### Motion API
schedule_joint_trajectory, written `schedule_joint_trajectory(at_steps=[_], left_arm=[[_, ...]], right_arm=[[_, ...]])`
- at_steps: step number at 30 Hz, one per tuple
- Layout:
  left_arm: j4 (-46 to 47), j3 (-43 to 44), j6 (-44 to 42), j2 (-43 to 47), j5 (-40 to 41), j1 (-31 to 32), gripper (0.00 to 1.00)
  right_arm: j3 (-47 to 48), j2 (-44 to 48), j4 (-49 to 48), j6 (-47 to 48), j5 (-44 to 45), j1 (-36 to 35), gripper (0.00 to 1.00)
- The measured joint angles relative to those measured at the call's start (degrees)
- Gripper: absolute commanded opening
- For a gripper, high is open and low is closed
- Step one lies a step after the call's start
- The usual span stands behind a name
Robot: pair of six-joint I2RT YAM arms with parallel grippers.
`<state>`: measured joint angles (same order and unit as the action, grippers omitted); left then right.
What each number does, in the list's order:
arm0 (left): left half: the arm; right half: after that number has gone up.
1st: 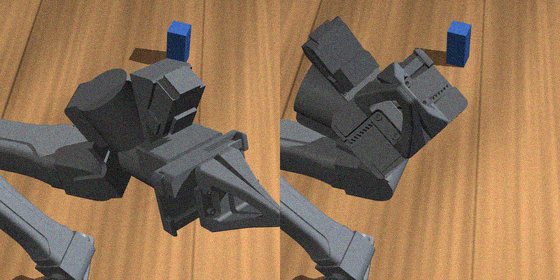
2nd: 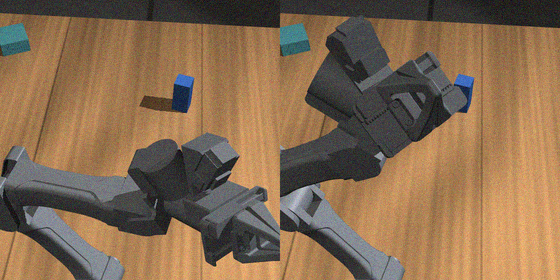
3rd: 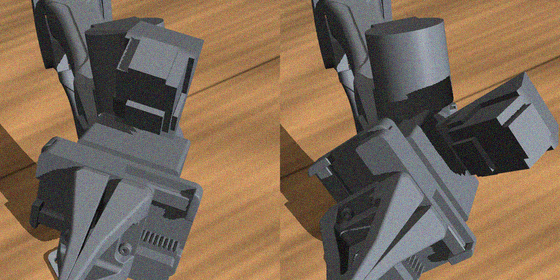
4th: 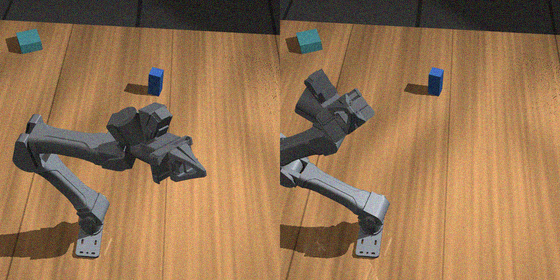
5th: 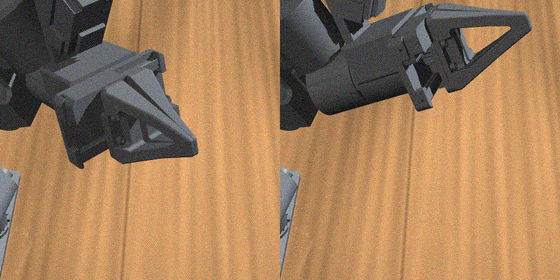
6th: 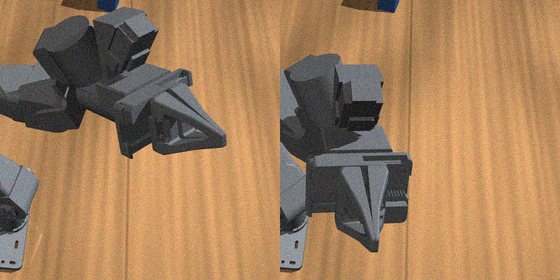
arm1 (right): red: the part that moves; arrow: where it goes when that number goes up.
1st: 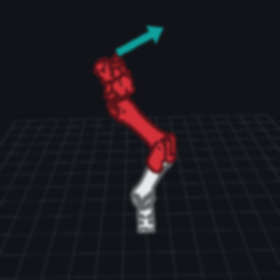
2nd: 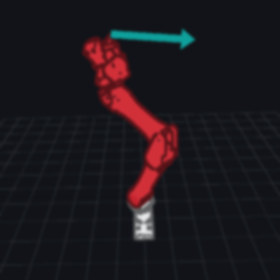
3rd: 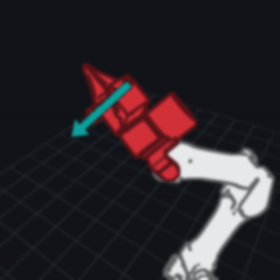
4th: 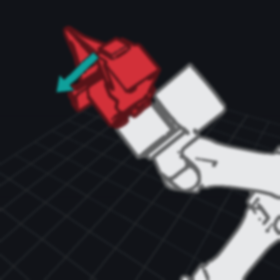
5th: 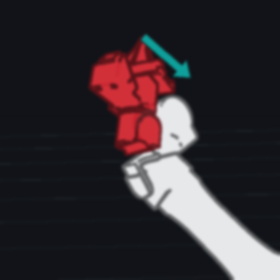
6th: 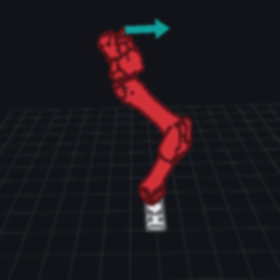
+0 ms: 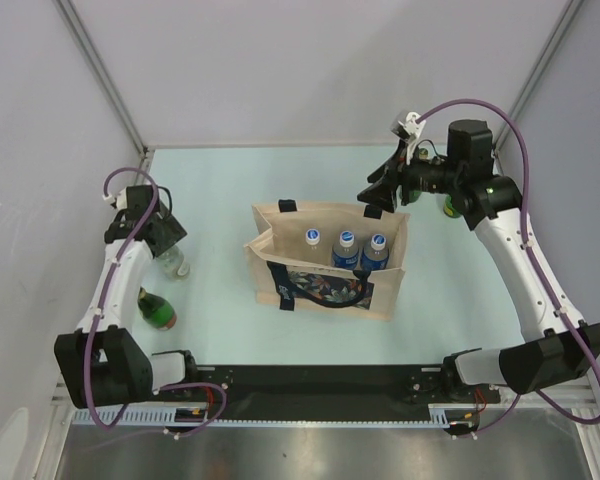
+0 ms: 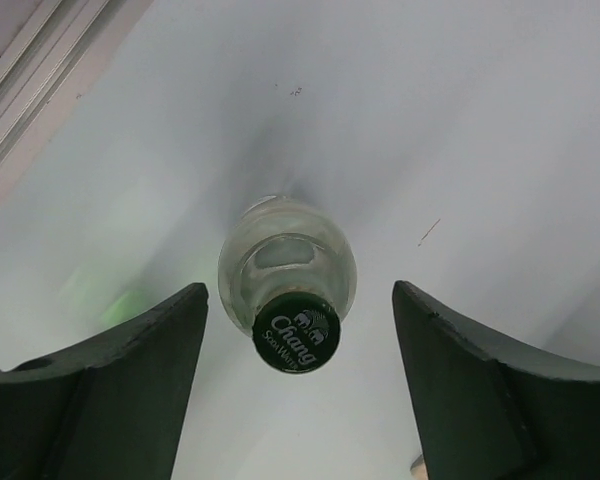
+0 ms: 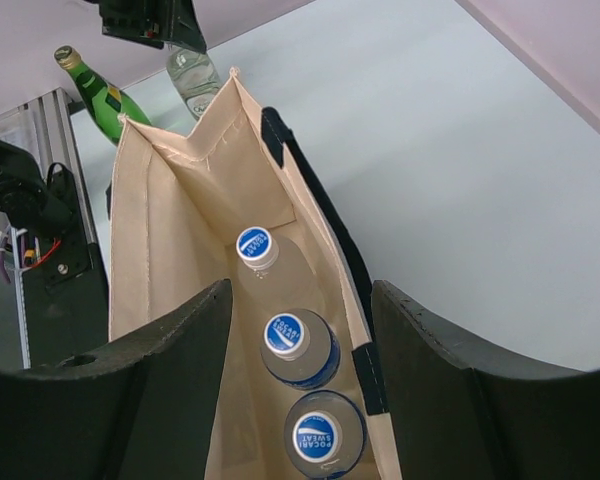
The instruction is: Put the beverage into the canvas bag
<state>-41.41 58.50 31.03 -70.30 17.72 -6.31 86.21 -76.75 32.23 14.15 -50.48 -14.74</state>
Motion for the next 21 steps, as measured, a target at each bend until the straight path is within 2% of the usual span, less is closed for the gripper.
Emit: schedule_joint_trajectory(at_steps=[10, 14, 21], left_arm=[[1.5, 0.0, -0.7, -2.6, 0.1, -0.3, 0.61], [1.6, 0.0, -1.1, -2.6, 0.1, -0.4, 0.46], [3.8, 0.1, -2.3, -2.3, 0.3, -0.5, 0.33]], right_arm=[[-1.4, 0.3, -0.4, -0.5, 0.0, 0.9, 0.63], [-1.6, 0.3, -0.5, -0.6, 0.0, 1.3, 0.63], [-2.0, 0.3, -0.8, -0.6, 0.0, 1.5, 0.63]])
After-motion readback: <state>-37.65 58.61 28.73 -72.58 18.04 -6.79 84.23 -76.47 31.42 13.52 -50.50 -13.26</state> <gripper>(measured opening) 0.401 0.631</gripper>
